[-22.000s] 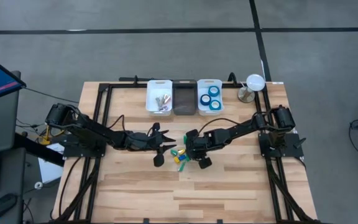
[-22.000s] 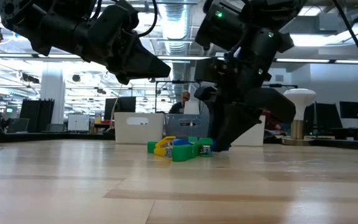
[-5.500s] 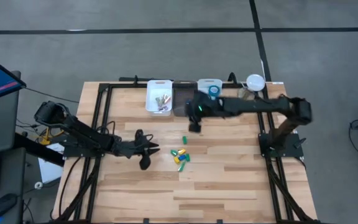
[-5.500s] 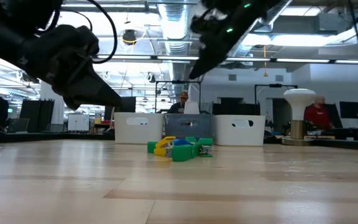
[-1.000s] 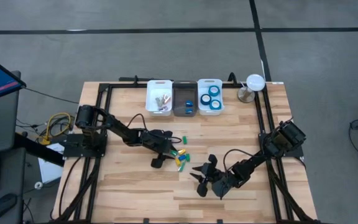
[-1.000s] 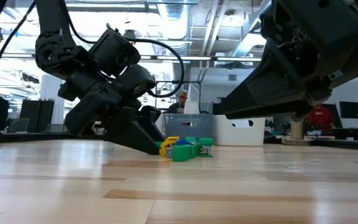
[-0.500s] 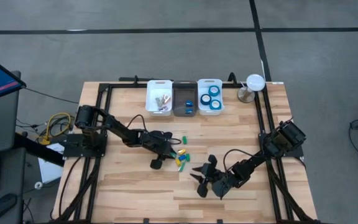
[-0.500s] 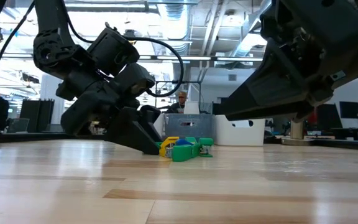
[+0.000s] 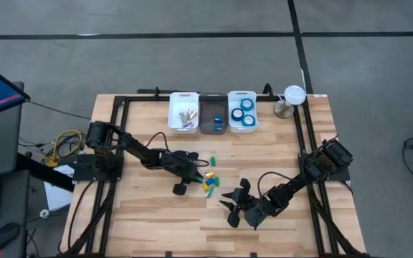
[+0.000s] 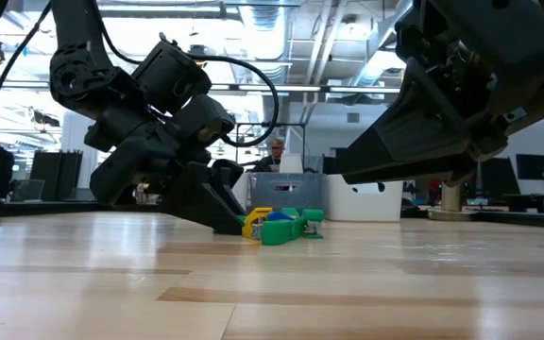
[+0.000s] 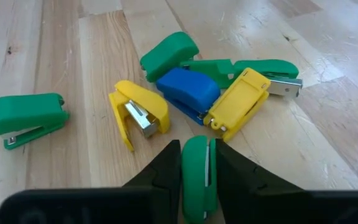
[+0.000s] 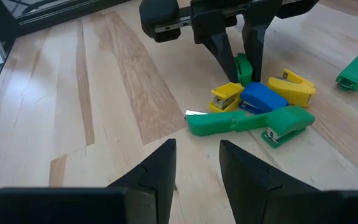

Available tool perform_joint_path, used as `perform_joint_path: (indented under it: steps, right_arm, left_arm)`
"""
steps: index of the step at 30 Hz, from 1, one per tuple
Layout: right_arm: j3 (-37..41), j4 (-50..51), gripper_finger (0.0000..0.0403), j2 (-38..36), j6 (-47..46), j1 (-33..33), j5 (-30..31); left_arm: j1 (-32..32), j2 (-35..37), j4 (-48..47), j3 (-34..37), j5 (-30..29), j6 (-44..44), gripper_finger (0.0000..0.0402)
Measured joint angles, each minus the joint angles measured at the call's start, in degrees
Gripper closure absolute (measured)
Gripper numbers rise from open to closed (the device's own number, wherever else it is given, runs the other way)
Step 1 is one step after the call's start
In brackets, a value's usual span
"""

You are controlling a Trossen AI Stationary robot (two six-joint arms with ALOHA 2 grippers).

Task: Pick and place Stapler, Stapler remover, tape
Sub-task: Put the green stapler into the black bin

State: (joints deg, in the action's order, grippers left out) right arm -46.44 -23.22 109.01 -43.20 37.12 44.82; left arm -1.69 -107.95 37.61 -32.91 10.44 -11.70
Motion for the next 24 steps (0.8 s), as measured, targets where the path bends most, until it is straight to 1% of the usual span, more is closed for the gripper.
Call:
perform_joint_path:
  steps: [4,9,13,17,20,22,24]
  right_arm:
    - [0.0,0.0,0.0287,0.0,0.0,0.0,0.0]
    - [0.0,0.1,0.0287,0.0,-0.4,0.0,0.0]
    - [0.0,0.1,0.0287,0.0,-0.4,0.0,0.0]
    - [0.0,0.1,0.0287,0.0,-0.4,0.0,0.0]
    - [0.0,0.1,0.0287,0.0,-0.4,0.0,0.1]
    - [0.0,0.1,0.0287,0.0,-0.4,0.0,0.1]
    - [0.0,0.0,0.0287,0.0,-0.4,-0.1,0.1]
  left_arm:
    - [-0.8,3.3,-2.5,0.3,-1.0,0.3,0.0338]
    - [-1.7,8.3,-3.2,0.2,-1.0,1.3,0.0338]
    - [-2.0,12.7,-3.2,0.2,-2.6,1.2,0.0338]
    - [-1.2,17.7,-3.2,0.2,-9.0,1.1,0.0338]
    - [0.9,21.8,-2.8,0.0,-14.7,1.1,0.0338]
    - [3.3,24.2,-3.1,-0.5,-16.4,1.3,0.0338]
    - [6.1,25.9,-4.3,-1.9,-16.5,1.7,0.0338]
